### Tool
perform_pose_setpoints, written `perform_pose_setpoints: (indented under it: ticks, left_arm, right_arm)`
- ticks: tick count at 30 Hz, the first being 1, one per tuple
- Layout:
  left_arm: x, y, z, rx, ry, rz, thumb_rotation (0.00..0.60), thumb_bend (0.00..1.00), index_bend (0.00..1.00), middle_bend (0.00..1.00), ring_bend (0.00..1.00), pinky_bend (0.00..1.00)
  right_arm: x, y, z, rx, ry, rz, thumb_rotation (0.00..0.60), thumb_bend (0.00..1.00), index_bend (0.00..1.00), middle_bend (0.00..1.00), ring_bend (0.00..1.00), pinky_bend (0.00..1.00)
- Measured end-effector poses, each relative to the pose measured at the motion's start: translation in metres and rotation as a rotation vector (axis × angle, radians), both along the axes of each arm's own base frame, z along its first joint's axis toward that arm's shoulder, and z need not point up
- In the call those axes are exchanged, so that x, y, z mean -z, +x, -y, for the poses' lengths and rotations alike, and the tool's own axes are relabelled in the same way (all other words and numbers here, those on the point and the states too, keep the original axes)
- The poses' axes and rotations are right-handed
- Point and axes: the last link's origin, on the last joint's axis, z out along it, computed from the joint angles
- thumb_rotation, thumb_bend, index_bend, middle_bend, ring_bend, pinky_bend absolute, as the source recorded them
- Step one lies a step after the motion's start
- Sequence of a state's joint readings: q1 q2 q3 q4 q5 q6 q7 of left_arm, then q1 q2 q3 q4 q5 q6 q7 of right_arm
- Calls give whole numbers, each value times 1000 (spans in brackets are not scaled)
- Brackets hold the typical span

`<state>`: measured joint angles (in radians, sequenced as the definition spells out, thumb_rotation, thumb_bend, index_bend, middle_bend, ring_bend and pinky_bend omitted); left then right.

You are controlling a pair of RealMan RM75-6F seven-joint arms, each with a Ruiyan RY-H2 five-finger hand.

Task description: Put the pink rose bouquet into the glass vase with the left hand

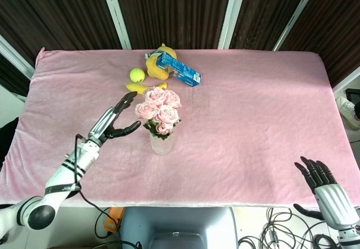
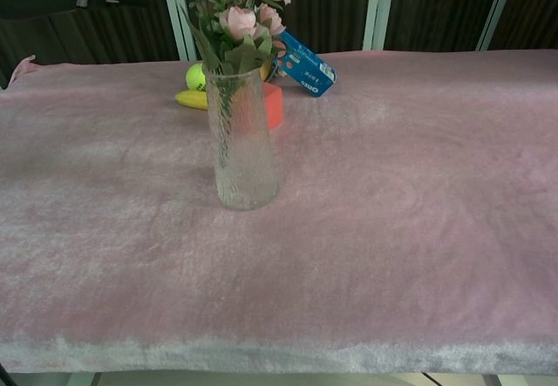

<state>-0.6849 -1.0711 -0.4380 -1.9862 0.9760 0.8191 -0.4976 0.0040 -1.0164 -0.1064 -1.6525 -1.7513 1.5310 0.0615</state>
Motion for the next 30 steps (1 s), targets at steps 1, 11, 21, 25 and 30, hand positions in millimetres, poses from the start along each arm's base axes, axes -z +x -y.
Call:
perform_pose_setpoints:
  ticks: [1, 11, 21, 25, 30]
  left_arm:
    - [-3, -6, 4, 12, 20, -19, 371, 224, 0, 0, 0, 0]
    - [-40, -112, 59, 99, 322, -355, 587, 281, 0, 0, 0, 0]
    - [-25, -231, 137, 61, 492, -812, 600, 311, 0, 0, 0, 0]
    - [-11, -234, 149, 87, 487, -881, 600, 312, 0, 0, 0, 0]
    - [-8, -235, 153, 88, 527, -918, 600, 311, 0, 0, 0, 0]
  right_arm:
    - [1, 0, 0, 2, -1, -2, 600, 212, 0, 0, 0, 0]
    - [8, 2, 2, 6, 2, -28, 600, 212, 0, 0, 0, 0]
    - [14, -1, 13, 53, -30, -59, 600, 212, 0, 0, 0, 0]
    - [18, 0, 15, 60, -30, -71, 600, 212, 0, 0, 0, 0]
    - [19, -2, 17, 69, -27, -71, 600, 212, 0, 0, 0, 0]
